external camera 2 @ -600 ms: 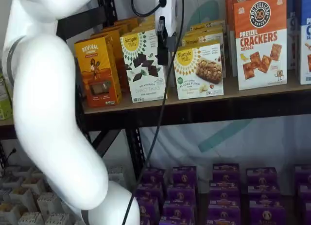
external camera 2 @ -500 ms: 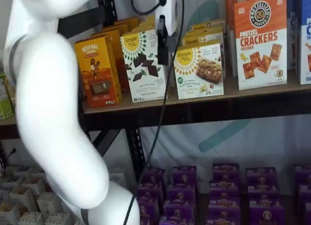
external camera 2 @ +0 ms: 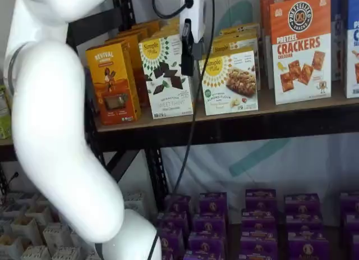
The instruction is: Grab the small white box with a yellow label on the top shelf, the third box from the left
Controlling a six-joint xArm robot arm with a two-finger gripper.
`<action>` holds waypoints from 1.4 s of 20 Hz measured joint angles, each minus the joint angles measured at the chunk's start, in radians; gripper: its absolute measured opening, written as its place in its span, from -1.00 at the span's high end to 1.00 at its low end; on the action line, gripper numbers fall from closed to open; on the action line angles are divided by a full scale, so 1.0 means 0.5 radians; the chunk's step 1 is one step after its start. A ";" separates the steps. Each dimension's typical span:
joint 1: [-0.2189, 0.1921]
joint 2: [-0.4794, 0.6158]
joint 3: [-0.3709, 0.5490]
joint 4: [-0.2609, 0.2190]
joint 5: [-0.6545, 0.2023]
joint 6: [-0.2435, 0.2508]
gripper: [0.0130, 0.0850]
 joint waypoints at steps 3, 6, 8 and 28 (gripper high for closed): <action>-0.076 -0.084 0.114 0.160 -0.198 -0.038 -1.00; -0.117 -0.156 0.231 0.258 -0.439 -0.087 -1.00; -0.124 -0.165 0.272 0.274 -0.556 -0.117 -1.00; 0.011 0.229 0.049 -0.095 -0.664 -0.132 -1.00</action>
